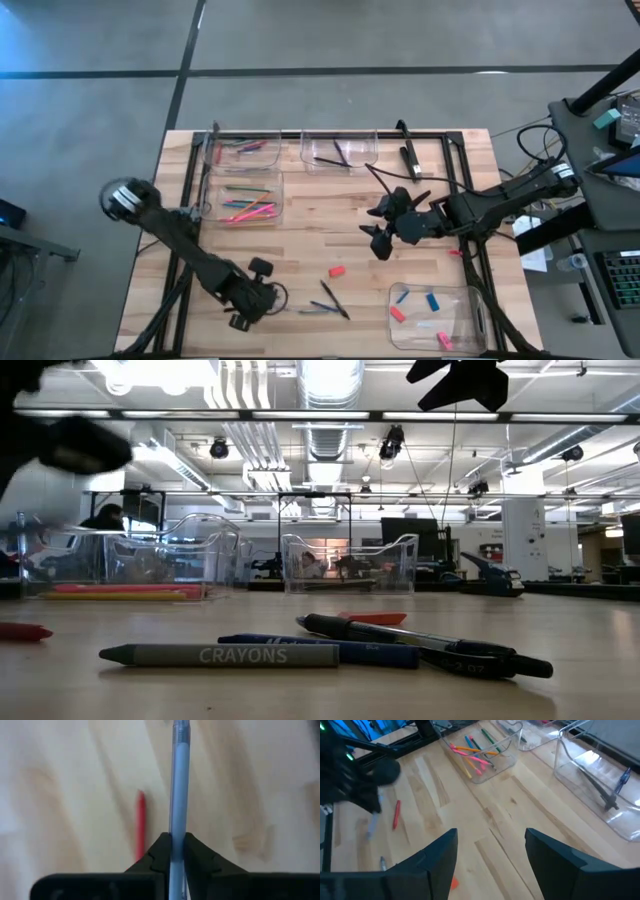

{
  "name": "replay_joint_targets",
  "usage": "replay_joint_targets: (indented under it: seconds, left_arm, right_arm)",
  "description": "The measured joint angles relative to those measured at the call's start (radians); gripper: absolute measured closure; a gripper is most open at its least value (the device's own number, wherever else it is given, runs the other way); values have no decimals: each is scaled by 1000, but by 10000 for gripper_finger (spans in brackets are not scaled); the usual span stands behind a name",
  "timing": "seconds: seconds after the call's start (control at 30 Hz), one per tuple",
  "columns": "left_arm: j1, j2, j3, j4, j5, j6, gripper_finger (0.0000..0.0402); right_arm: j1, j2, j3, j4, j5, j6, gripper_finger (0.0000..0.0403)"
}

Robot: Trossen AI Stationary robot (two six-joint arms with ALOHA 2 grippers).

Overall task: Sort crayons/erasers/pens/pencils in bins
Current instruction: Put the blue pen into the top right transparent bin

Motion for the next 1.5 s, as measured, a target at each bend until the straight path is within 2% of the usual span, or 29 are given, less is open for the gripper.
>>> replay_joint_targets:
  seconds: [0.17, 0.27, 0.4, 0.53, 0.7, 0.87, 1.03, 1.27, 1.5]
  left_arm:
    - [45, -164, 35, -134, -115, 42, 387]
    - [129, -269, 69, -182, -226, 124, 387]
    - [332, -361, 97, -191, -260, 323, 387]
    - [593, -384, 169, -181, -255, 549, 387]
    - [892, -326, 268, -118, -150, 750, 387]
    - [1074, -186, 378, -91, -46, 899, 387]
    - [1127, -6, 504, -91, -14, 964, 385]
    - [1134, 190, 617, -93, -7, 1025, 360]
    - [1140, 255, 672, -91, -60, 1046, 346]
  right_arm:
    - [-2, 0, -3, 0, 32, 0, 182]
    - [-3, 0, -3, 0, 57, 0, 182]
    - [-3, 0, -3, 0, 98, 9, 182]
    - [-3, 0, -3, 1, 134, 11, 182]
    - [-3, 0, -3, 1, 153, 50, 182]
    - [-5, 0, -3, 1, 152, 122, 182]
    - [-5, 0, -3, 1, 151, 179, 181]
    - [-5, 0, -3, 1, 151, 232, 181]
    - [-4, 0, -3, 2, 150, 248, 181]
